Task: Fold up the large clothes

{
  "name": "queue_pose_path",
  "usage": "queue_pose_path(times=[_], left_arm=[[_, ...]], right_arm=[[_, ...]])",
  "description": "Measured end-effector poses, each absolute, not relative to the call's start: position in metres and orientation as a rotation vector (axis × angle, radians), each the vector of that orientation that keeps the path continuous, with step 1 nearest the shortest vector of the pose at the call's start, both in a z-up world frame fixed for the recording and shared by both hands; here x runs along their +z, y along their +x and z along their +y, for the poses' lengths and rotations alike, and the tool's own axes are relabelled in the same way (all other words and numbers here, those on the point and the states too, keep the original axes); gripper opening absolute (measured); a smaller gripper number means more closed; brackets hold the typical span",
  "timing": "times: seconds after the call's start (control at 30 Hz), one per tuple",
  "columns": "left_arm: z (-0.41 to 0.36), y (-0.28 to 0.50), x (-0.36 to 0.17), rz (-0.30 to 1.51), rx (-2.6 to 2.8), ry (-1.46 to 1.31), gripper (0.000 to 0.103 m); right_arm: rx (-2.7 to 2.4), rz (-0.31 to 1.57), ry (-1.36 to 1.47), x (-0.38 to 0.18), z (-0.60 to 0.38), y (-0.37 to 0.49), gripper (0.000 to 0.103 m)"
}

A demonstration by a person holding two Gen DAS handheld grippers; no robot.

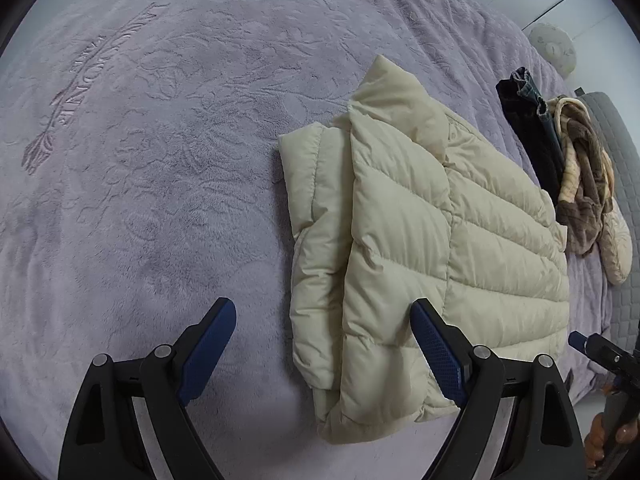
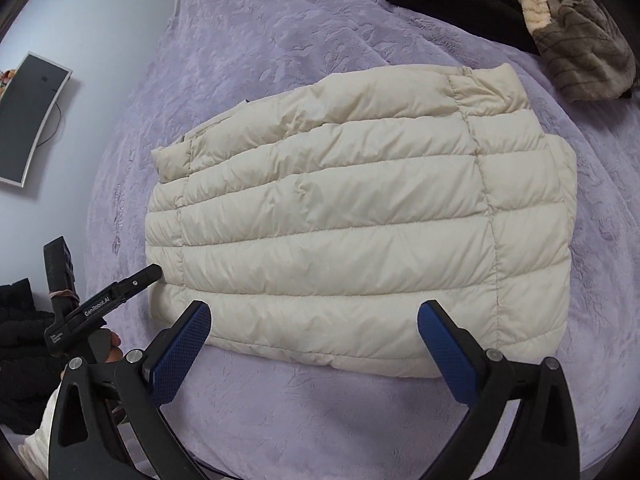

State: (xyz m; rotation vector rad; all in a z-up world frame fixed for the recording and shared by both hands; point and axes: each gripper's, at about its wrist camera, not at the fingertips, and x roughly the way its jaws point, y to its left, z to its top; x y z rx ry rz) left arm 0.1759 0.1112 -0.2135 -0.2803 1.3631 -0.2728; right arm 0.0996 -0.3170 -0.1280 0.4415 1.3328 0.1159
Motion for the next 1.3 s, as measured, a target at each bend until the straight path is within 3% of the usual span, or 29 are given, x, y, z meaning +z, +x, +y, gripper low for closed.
queue_pose_path(times=[0.1, 0.17, 0.2, 0.23, 0.83, 0.97, 1.07, 1.3], left_arm=[[0.12, 0.188, -0.223, 1.381, -0.323, -0.344, 0.09], [0.124, 0.195, -0.231, 1.397, -0.37, -0.388, 0.09], [0.125, 0.198, -0.235, 1.407, -0.396, -0.405, 0.09], [0.125, 0.2, -0.238, 1.416, -0.418, -0.42, 0.09], [0.077, 0.224, -0.268, 1.431, -0.654, -0.486, 0.089], [0.052, 0.222, -0.255, 1.427, -0.704, -0.459, 0.041], [0.039, 0.218, -0.231, 1.39, -0.729, -0.424, 0.031], [-0.012, 0.203, -0.162, 1.298, -0.85, -0.374, 0.031]], right_arm=[[0.104, 1.305, 0.43, -0.127, -0.316, 0.11, 0.096], [0.105, 1.295, 0.426, -0.128, -0.316, 0.116, 0.071], [0.103, 1.299, 0.419, -0.129, -0.316, 0.119, 0.042], [0.103, 1.301, 0.414, -0.132, -0.316, 0.123, 0.022], [0.174, 1.306, 0.429, -0.216, -0.304, 0.164, 0.015], [0.173, 1.31, 0.453, -0.227, -0.306, 0.164, 0.015], [0.171, 1.307, 0.463, -0.231, -0.309, 0.162, 0.015], [0.187, 1.3, 0.519, -0.238, -0.313, 0.16, 0.014]])
